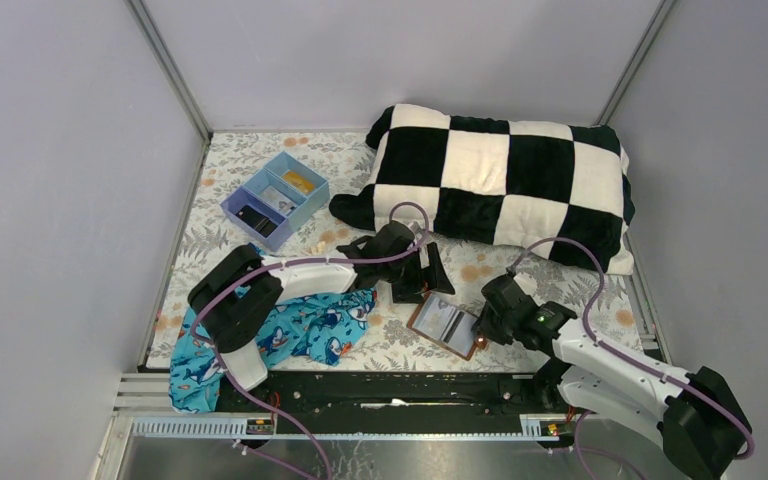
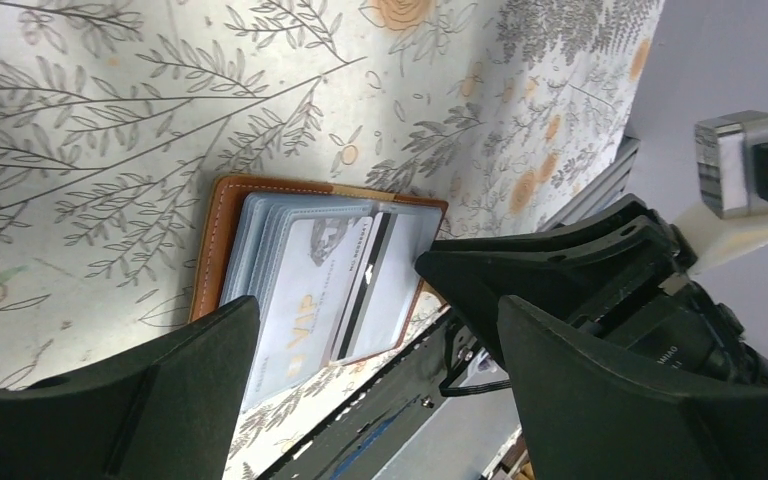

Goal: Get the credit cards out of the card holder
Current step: Remove the credit card from the card holder.

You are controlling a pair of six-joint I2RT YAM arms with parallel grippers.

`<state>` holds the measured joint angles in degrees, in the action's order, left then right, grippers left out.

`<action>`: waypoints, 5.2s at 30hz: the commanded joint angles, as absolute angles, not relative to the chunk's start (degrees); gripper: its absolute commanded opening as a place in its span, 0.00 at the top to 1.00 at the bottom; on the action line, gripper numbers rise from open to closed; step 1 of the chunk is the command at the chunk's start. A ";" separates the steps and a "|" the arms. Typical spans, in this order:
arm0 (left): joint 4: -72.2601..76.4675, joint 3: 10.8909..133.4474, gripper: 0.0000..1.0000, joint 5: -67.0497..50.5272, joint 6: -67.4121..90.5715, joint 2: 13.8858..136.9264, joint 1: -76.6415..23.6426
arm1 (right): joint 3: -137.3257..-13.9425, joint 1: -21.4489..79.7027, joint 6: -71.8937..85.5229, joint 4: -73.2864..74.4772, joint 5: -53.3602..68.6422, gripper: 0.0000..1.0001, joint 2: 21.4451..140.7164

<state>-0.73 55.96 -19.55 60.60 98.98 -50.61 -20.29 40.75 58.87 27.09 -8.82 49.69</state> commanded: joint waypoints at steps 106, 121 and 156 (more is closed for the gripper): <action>2.16 43.24 0.25 -22.37 57.48 91.69 -44.12 | -10.69 31.17 58.44 -20.97 16.67 0.84 65.40; 2.73 42.92 0.25 -21.71 57.00 90.79 -44.34 | -12.81 31.16 58.33 -24.65 19.28 0.82 68.99; -4.75 51.83 0.24 -18.30 51.60 98.03 -48.87 | -14.56 31.16 60.13 -27.74 20.15 0.74 73.14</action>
